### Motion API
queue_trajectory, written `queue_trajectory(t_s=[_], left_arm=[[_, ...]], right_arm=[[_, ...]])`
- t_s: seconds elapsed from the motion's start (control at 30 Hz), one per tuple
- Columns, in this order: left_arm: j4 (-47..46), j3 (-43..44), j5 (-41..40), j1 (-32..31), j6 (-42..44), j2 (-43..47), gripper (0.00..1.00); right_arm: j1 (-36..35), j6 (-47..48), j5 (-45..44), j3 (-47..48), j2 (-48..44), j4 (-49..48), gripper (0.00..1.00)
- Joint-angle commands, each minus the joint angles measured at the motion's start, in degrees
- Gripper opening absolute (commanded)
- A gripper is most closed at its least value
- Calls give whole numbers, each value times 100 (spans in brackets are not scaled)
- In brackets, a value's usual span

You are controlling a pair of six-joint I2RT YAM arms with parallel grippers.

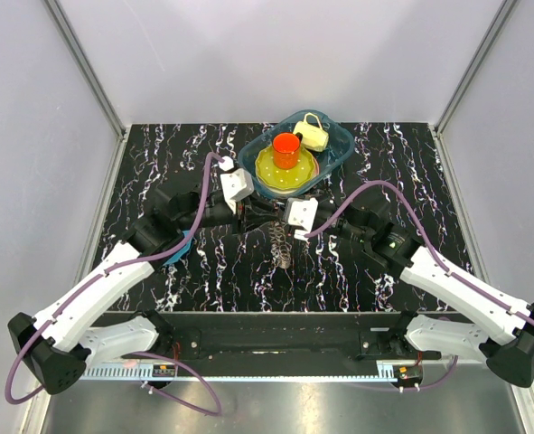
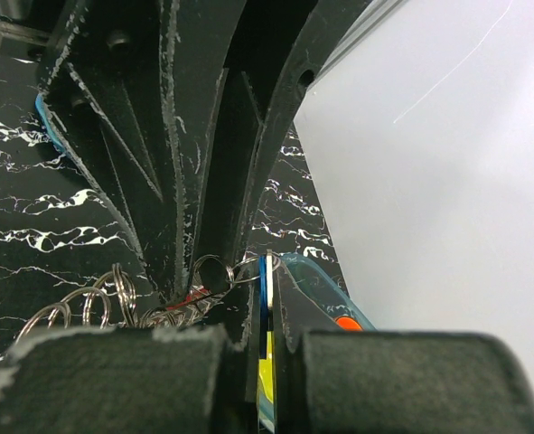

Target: Remove the keys from the keyring

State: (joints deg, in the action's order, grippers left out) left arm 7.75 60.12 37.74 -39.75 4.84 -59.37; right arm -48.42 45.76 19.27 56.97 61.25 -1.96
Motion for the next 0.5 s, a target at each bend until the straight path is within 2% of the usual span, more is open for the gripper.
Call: queue_trajectory(t_s=[0.0, 0.13, 0.2, 0.47], left_arm=[[-177, 299, 243, -16, 140, -13, 21], [-125, 334, 331, -24, 157, -65, 10], [-116, 334, 279, -24, 157, -65, 0], [-282, 115, 58, -15, 122, 101, 0]], right_arm=[[0, -67, 112, 34, -96, -490, 0], [8, -58, 112, 16, -79, -507, 0], [0, -67, 95, 16, -87, -499, 0], [0, -444, -257, -344, -377, -718, 0]])
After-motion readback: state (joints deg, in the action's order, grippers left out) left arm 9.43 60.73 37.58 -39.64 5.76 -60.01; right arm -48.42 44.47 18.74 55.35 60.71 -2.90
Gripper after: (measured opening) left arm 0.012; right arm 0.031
